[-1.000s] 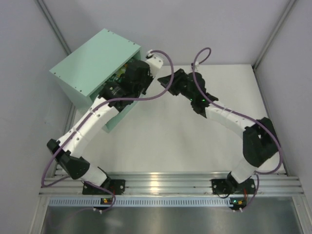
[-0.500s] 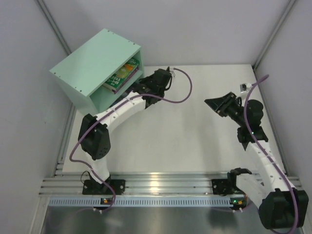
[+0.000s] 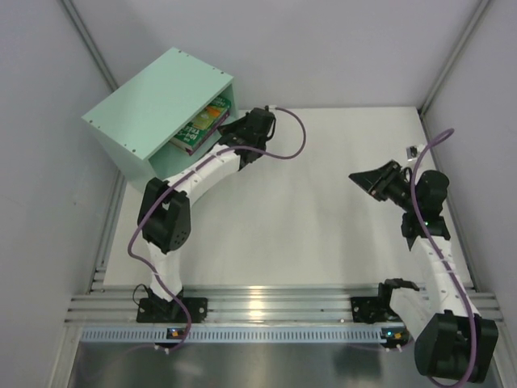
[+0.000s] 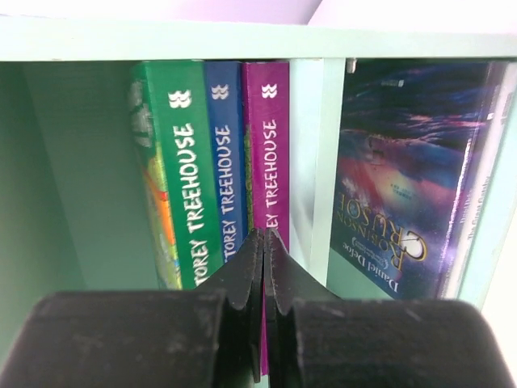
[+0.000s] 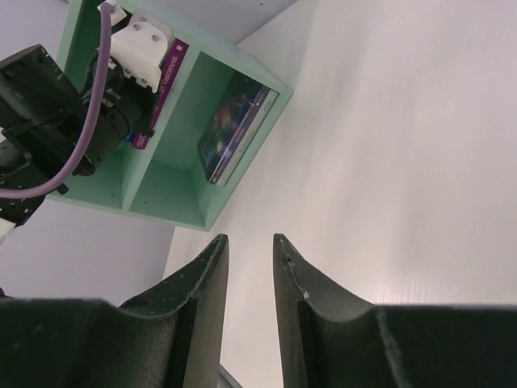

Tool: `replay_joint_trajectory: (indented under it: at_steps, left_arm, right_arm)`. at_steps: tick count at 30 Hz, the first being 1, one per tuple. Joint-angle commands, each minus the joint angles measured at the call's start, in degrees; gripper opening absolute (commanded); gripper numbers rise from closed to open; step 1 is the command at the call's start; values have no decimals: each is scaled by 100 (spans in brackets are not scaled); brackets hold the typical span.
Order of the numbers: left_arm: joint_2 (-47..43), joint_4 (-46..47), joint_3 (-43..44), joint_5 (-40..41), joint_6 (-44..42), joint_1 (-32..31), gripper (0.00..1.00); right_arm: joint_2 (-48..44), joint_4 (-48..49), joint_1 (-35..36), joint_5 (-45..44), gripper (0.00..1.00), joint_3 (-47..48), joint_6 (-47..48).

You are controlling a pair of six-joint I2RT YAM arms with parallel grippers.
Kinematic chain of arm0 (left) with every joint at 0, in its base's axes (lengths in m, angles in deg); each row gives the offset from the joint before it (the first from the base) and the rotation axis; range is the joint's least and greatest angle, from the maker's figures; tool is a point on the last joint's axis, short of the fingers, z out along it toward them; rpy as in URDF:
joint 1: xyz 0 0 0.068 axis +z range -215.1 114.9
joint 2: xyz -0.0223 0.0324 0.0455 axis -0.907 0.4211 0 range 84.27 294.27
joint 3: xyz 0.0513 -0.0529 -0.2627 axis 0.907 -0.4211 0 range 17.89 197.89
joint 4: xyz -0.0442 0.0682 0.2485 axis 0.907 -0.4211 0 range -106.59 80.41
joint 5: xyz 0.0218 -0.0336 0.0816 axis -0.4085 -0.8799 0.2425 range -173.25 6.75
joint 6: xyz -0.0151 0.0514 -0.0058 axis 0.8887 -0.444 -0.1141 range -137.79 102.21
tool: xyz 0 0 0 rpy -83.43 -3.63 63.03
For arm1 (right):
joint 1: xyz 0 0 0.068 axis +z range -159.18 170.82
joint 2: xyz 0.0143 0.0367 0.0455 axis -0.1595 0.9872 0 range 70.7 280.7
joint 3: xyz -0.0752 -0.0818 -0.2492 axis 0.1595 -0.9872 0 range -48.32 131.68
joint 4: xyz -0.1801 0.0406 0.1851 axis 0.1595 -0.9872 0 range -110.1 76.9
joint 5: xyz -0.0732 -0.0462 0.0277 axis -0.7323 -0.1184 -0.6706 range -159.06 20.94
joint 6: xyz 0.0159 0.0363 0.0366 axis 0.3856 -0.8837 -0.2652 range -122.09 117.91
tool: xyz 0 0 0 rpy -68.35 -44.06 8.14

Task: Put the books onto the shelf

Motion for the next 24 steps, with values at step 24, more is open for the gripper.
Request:
replay_joint_trajectory:
  at_steps: [24]
  left_arm:
    - [-320,384,171,407,89,374,0]
  right_arm:
    - [24,464,-172,254,27,-190,-1]
